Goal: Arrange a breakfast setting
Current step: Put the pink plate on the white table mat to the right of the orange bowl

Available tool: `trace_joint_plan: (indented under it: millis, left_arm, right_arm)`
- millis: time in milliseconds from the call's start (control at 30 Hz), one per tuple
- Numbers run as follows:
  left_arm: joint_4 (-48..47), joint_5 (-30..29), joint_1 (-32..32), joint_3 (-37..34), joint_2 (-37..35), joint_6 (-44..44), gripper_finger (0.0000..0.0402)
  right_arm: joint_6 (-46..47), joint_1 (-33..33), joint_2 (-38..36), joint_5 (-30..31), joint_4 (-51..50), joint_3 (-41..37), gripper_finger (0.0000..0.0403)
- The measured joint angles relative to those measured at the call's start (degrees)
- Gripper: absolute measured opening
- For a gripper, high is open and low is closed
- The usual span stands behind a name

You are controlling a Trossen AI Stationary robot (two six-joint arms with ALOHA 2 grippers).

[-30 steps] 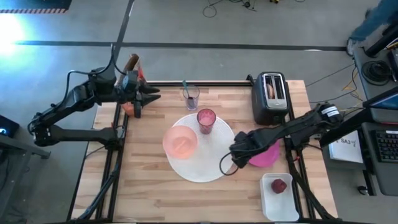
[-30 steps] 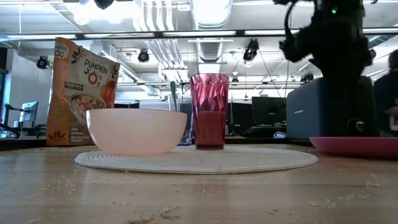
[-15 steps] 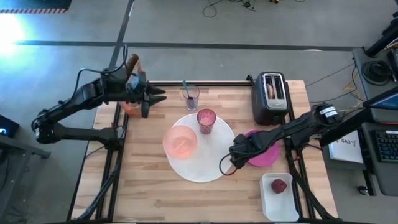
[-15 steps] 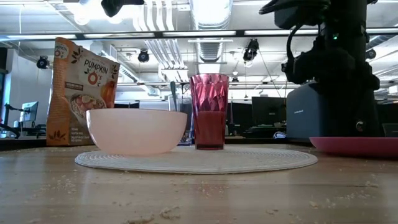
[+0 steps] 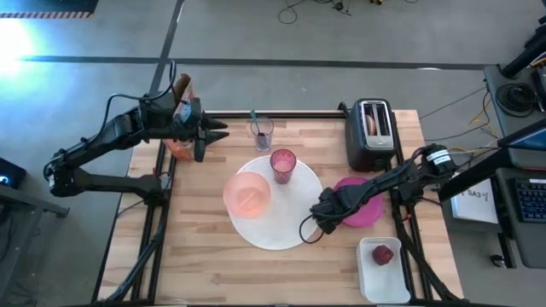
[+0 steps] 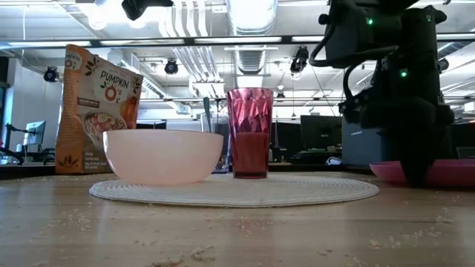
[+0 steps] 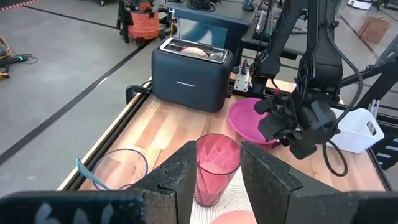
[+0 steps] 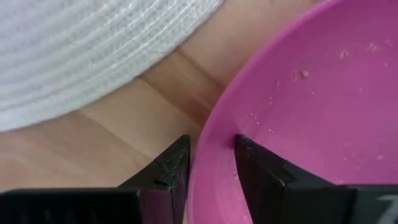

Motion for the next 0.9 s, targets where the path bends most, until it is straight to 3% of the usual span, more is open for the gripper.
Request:
trace_joint_plan:
  millis: [333, 500, 700, 900]
  left_arm:
    - [0.0, -0.02, 0.0, 0.0, -0.04, -0.15, 0.0107]
    - [0.0, -0.07, -0.01, 0.0, -0.04, -0.17, 0.0107]
    - [0.02, -0.46, -0.01, 0.0, -0.04, -0.2, 0.0107]
    - [0.05, -0.46, -0.02, 0.0, -0.04, -0.22, 0.0107]
  right_arm:
    - [-1.61, 0.13, -1.48, -2.73, -0.82, -0.11, 0.0032]
    - [-2.12, 0.14, -4.22, -4.84, -1.14, 0.01, 0.0017]
    - [-11.5, 1.39, -5.01, -6.18, -0.11, 5.23, 0.0013]
    - [-32.95, 4.66, -2.77, -6.04, 0.77, 13.46, 0.0012]
